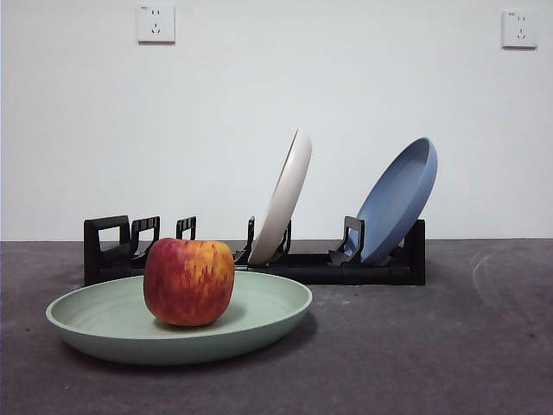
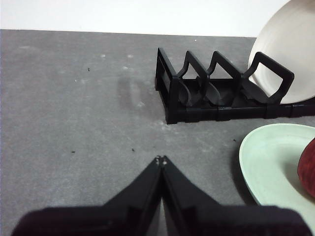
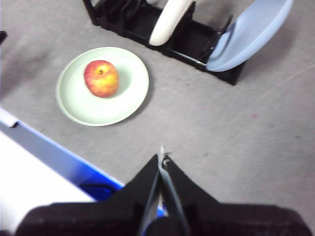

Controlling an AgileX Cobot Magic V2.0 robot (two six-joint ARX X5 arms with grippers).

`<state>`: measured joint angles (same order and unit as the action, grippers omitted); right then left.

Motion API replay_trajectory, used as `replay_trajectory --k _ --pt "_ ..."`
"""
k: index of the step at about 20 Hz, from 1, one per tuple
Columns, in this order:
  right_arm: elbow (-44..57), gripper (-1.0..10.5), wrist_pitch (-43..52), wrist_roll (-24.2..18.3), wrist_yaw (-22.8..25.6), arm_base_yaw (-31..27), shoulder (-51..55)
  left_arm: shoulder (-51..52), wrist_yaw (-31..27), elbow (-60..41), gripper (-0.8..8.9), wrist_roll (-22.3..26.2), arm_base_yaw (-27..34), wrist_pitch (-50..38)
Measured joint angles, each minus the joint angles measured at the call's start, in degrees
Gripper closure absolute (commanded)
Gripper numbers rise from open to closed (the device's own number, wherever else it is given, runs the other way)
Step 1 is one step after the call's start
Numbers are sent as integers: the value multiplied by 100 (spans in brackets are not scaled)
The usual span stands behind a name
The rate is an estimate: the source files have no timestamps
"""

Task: Take the green plate from the plate rack,put the plate on the table,take the apple from the table,put the apple in the plate

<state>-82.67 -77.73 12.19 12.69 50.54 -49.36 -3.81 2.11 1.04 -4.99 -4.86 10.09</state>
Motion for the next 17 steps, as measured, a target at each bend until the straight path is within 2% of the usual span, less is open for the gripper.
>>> replay_trajectory --k 3,6,8,11,13,15,17 --pt "0 946 0 24 229 -155 0 -59 0 0 817 0 0 -17" --pt "157 946 238 -179 597 -730 37 -83 0 0 817 0 0 -22" --pt "651 946 1172 -509 621 -1270 240 -83 0 0 817 0 0 -24" --pt "2050 946 3169 -844 525 -2094 835 -83 0 -2 817 0 0 -24" --pt "3235 946 4430 -922 258 -2608 1296 -83 0 -2 817 0 0 -24" --pt "4264 946 5300 -1021 -33 -3040 1620 -83 0 -2 817 0 0 -24" --pt "5414 946 6356 -1145 -551 -3552 1937 -83 0 0 817 0 0 -24"
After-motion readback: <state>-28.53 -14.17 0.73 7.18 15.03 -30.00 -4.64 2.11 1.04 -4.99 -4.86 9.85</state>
